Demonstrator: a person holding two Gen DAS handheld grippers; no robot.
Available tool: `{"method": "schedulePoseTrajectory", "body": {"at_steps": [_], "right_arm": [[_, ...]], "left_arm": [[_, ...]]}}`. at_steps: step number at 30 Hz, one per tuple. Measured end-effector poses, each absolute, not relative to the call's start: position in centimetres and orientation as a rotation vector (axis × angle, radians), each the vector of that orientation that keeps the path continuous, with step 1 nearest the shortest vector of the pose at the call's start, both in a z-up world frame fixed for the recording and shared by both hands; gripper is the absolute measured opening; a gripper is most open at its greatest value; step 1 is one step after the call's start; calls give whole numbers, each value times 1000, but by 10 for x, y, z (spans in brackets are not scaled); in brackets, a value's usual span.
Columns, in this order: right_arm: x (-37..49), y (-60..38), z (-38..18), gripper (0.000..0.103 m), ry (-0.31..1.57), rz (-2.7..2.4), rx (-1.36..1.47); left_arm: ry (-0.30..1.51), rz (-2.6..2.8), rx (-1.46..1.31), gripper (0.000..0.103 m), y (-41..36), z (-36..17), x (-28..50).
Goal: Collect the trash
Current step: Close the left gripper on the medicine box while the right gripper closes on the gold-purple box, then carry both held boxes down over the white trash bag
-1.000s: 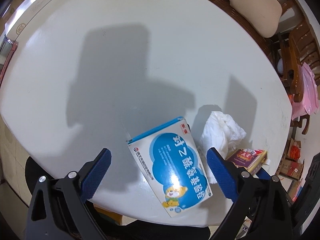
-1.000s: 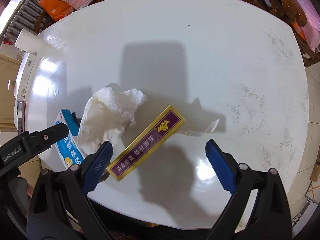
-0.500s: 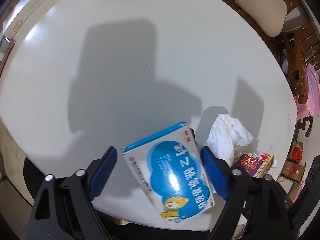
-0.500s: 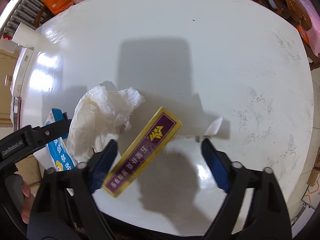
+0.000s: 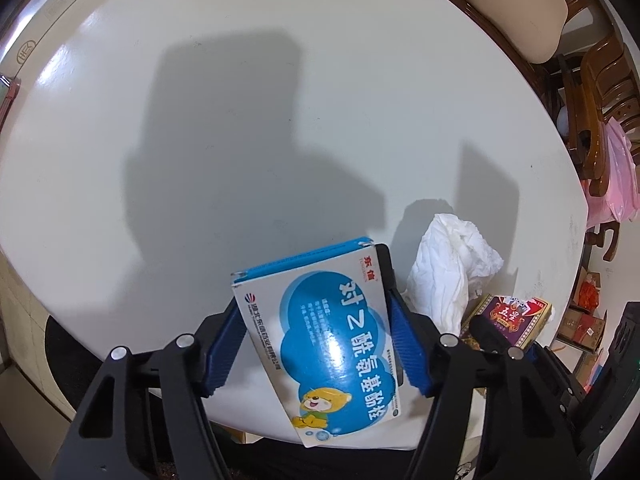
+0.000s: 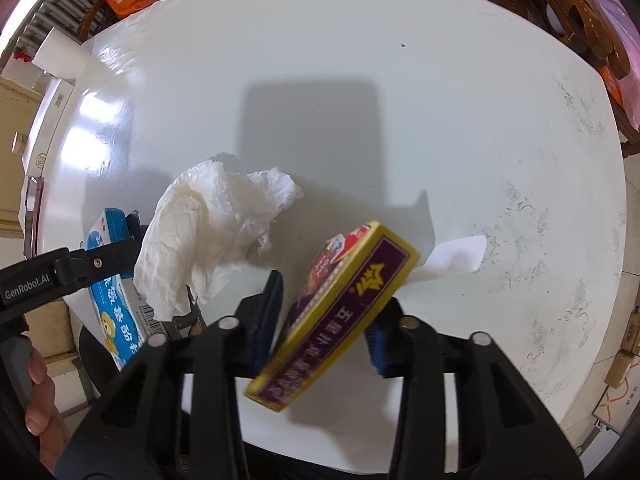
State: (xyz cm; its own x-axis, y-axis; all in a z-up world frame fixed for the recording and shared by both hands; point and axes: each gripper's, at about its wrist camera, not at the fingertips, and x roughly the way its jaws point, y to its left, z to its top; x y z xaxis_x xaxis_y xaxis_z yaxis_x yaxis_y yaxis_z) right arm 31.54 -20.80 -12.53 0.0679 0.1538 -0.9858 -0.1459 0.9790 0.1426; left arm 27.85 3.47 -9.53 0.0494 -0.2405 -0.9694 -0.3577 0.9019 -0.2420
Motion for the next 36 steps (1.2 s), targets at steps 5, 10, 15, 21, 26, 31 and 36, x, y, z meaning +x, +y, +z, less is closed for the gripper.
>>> {"method": "schedulePoseTrajectory", "body": {"at_steps": [5,10,15,21,26,31,36], "right_arm": [[311,-209,-125,20,1478,229,-16],[304,-211,-119,20,1454,218,-54],[299,-205,-111,20,1439,214,-70],[295,-197,-107,20,1431,215,-69],[287,-200,-100,20,1421,217,-73],[277,-199,-87,20,1393,219,-84],[256,-191,-72,20,1360,226,-104]], "left_arm": [[1539,76,-451,64,29,-91,276],[1535,47,-422,64,25,-85,280],[1524,26,-364,63,19,-80,280],[1514,-1,-316,62,6,-74,284],[1488,-30,-274,62,1,-60,281],[1460,-56,-229,62,-1,-45,272],[1435,-99,-176,62,-12,-38,261]]}}
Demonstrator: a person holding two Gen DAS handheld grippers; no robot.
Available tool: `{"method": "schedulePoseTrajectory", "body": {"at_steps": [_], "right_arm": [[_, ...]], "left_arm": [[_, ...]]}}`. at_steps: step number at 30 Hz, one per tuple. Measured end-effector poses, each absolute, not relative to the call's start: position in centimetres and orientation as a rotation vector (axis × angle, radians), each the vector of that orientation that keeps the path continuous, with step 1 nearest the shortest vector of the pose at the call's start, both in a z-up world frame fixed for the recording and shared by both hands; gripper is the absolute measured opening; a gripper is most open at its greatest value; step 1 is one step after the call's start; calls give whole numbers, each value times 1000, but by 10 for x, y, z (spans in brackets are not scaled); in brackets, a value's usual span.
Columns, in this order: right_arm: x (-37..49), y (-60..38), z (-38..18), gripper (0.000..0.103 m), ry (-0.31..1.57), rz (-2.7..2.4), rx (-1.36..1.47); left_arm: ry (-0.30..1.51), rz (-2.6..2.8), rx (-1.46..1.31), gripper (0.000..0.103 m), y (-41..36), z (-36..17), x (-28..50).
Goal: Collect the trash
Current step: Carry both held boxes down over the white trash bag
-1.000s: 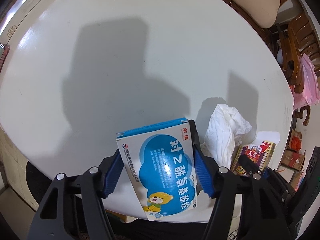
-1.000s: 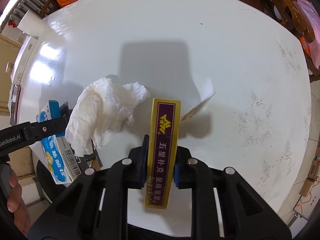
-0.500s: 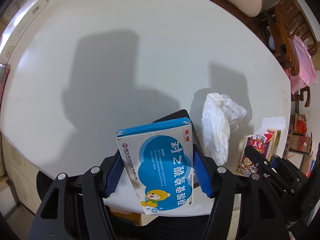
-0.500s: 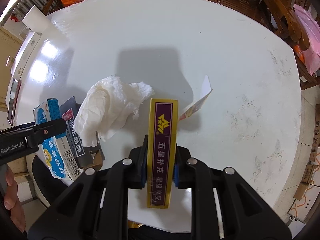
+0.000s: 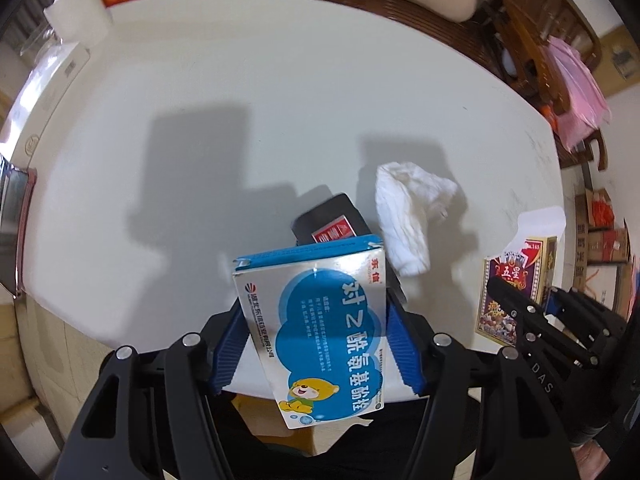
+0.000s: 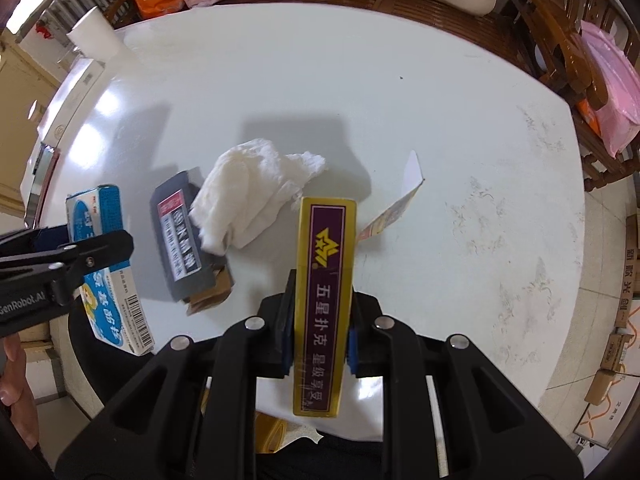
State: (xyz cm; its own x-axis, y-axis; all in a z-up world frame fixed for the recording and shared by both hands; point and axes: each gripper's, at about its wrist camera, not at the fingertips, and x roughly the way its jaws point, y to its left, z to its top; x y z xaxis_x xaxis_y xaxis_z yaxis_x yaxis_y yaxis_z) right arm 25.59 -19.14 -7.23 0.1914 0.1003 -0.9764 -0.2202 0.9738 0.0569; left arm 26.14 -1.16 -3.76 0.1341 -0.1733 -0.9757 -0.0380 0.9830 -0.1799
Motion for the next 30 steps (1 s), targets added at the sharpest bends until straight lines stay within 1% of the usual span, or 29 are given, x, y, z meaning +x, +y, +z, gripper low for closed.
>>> {"method": "schedulePoseTrajectory", "body": {"at_steps": [9,13,18,30], "right_arm": [[195,-184,-50,20,1303,264,-106],[158,-180,-46,20,1269,275,-120],[122,-173,-50,20,1248,283,-144],[49,-155,-98,19,1273,310,-134]], "left_arm": [[1344,-205,-50,62,-36,-15,217],[1300,-242,-8,62,-40,-15,191],[1274,-281,33,62,-35,-29,152],[1244,-360,73,62,-26,-78,73]]}}
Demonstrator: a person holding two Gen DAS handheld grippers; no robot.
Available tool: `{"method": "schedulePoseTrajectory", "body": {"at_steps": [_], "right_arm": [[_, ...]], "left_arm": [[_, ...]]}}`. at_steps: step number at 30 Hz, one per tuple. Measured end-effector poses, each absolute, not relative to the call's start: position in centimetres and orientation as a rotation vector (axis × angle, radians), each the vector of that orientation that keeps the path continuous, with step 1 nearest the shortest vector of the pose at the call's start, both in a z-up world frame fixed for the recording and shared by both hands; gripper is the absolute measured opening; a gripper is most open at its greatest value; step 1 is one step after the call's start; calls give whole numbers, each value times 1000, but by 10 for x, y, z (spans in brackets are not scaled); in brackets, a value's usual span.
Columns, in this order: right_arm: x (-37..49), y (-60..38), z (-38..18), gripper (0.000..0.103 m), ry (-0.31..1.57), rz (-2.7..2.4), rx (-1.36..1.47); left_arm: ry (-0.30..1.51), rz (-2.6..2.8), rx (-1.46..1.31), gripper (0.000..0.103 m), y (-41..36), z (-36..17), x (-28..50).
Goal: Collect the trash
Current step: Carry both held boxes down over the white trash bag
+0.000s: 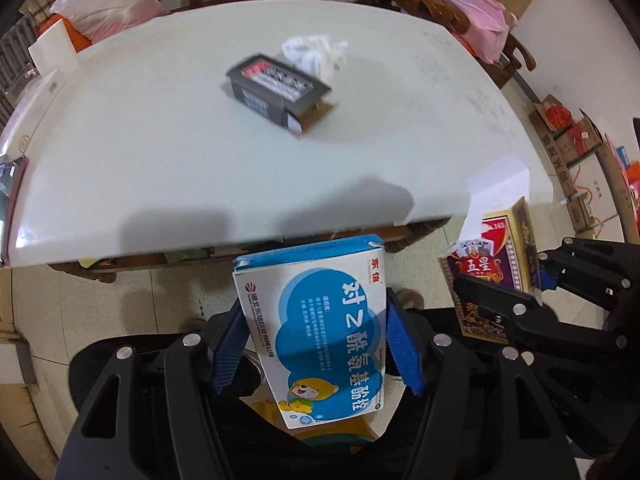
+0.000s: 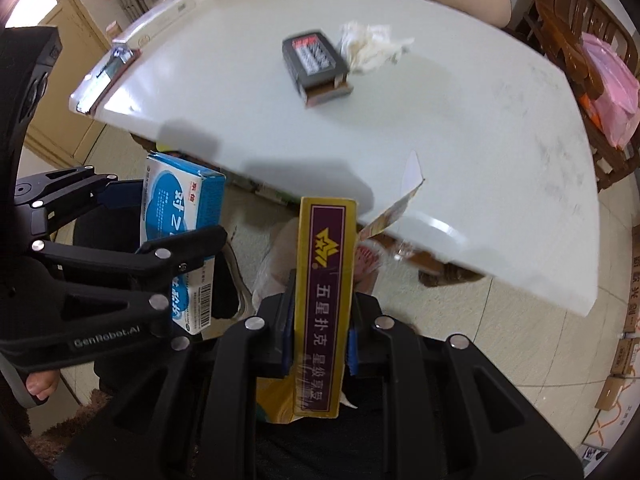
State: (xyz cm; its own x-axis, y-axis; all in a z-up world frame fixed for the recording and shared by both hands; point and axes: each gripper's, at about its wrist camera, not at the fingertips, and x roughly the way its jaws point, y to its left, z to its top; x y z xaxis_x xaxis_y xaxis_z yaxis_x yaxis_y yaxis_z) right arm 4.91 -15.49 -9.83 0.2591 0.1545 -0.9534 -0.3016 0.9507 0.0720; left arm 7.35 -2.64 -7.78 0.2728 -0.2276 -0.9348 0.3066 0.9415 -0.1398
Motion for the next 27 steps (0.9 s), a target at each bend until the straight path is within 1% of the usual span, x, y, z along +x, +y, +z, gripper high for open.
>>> {"method": "schedulePoseTrajectory", "body": {"at_steps": [11,27], "right_arm": [[32,-151,-141,19,1251,268,-151],[38,-153,-249,20,1278,195,-116]], "left_arm": [[1208,-365,95,62,-22,-125,53],[1290,-360,113,62,-24,-212,62]]}}
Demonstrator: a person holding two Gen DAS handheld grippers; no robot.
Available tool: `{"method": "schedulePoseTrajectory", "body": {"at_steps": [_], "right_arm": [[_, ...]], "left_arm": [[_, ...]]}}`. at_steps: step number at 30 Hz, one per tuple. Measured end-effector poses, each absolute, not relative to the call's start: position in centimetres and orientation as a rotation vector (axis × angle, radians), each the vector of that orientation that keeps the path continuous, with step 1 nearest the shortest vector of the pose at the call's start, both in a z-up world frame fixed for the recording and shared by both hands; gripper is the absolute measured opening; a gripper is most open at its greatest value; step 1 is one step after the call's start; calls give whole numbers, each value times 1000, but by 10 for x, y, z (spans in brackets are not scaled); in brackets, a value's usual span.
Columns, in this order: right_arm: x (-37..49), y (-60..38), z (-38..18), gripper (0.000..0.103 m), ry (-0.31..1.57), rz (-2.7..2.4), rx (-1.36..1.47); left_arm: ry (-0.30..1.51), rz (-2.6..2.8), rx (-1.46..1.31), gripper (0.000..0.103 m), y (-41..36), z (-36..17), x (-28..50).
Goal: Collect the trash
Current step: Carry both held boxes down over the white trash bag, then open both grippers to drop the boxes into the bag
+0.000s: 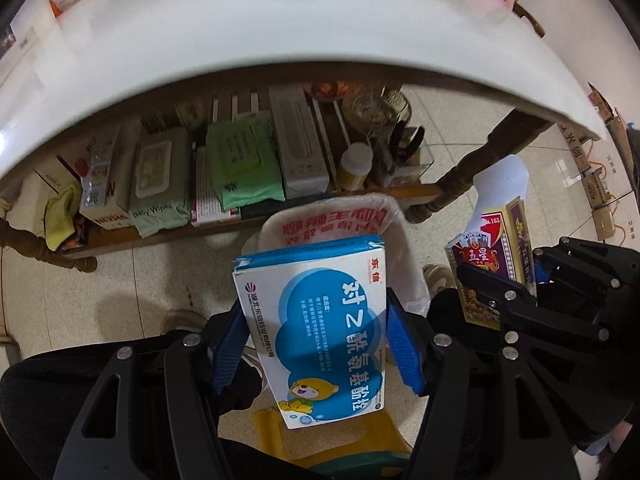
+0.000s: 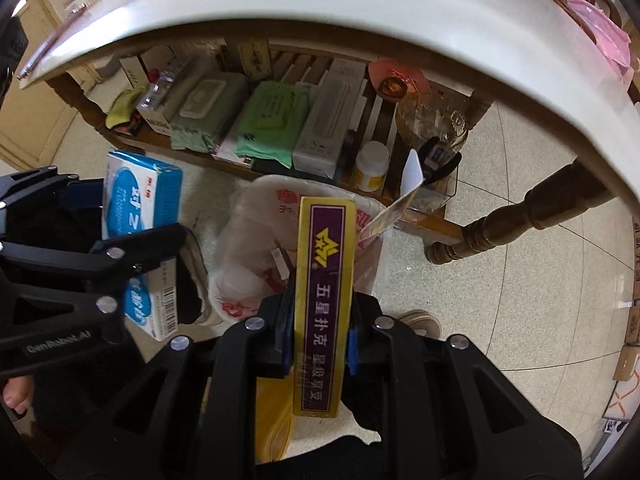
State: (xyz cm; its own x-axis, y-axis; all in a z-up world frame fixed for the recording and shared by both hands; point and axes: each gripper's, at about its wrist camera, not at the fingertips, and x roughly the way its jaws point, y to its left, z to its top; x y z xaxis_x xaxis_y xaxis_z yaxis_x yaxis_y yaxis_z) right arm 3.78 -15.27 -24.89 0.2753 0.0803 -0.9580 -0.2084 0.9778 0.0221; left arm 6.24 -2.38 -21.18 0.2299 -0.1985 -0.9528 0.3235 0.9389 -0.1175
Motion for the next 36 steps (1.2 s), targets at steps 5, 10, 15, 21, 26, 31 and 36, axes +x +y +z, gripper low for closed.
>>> {"method": "schedulePoseTrajectory", "body": {"at_steps": [5,10,15,21,26,31,36], "right_arm": [[42,-152,-275,20,1296,198,-73],[47,-151,-309,20,1350,201,-45],[59,-157,-340,20,1393,173,-38],[68,-167,-363,20,1434,148,-13],[76,-171,-382,20,1466,137,10],[82,-173,-397,20,1492,132,16],[86,-176,-412,20,1533,132,42]], "left_arm": [[1329,-343,106,62,-25,-242,70],[1379,-328,94,62,-28,-272,78],[1423,-306,72,62,-29,-298,90],[1474,-268,16,62,-30,-328,99],[1520,-260,-36,62,-30,-349,106],[1564,-239,-71,62,-32,-374,116],[1619,-232,-74,62,-36,-401,121]]}}
